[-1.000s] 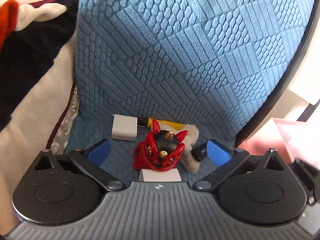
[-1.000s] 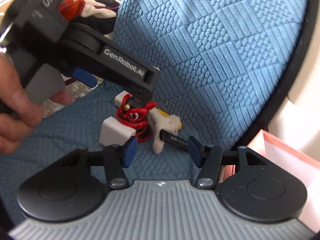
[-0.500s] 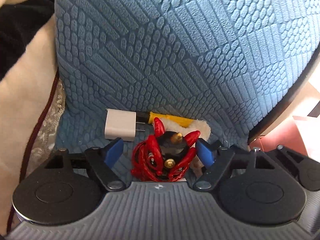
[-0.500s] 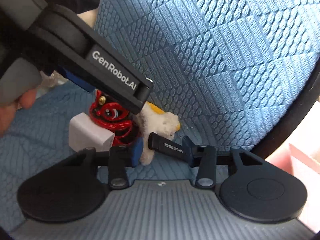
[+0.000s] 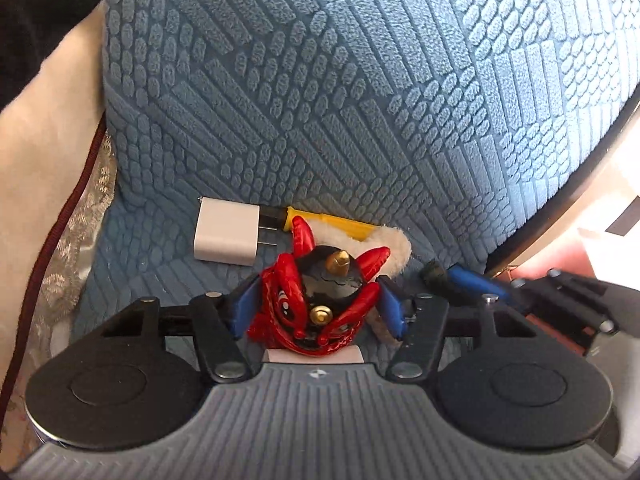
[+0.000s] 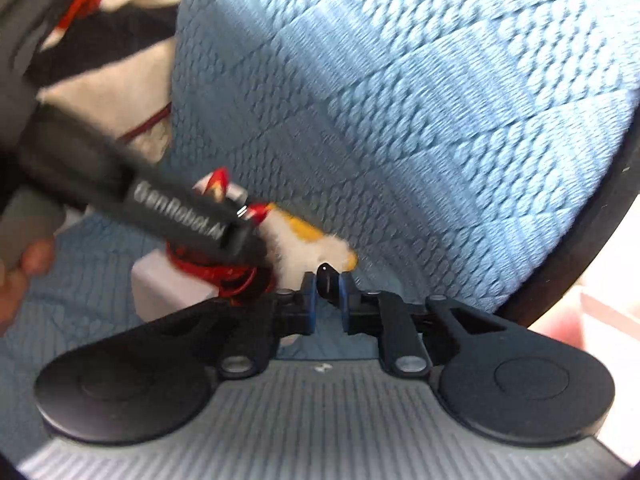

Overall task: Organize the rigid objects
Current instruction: 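Close left tool on red figurine while right tool grasps black USB stick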

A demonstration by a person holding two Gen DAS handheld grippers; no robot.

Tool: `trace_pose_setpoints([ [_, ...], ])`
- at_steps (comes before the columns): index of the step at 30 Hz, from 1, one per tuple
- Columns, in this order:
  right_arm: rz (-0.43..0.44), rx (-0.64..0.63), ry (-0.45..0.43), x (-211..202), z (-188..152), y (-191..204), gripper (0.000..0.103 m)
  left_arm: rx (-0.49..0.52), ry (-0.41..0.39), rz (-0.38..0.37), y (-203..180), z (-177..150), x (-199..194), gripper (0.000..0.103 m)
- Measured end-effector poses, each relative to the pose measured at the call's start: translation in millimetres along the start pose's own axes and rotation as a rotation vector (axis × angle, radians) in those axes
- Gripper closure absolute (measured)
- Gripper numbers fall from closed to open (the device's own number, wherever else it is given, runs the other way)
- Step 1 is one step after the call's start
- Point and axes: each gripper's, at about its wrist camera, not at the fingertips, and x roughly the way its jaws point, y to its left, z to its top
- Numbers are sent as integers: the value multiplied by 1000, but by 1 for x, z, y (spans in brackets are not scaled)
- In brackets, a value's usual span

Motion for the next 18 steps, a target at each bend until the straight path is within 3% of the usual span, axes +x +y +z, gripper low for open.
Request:
trace_pose_setpoints([
  [6,-14,71,-30,-14,11,-21,92,-35,-7,-9,8,1,-6,36],
  [10,20,220,-51,-27,13,-46,92,-56,0,-13,13,3,-4,36],
  [15,33,362,2,-21,10,-65,92,-50,-1,-2,11,2,-3,36],
  [18,9,367,34,-15,7,-66,92,-66,0,-3,12,1,-3,36],
])
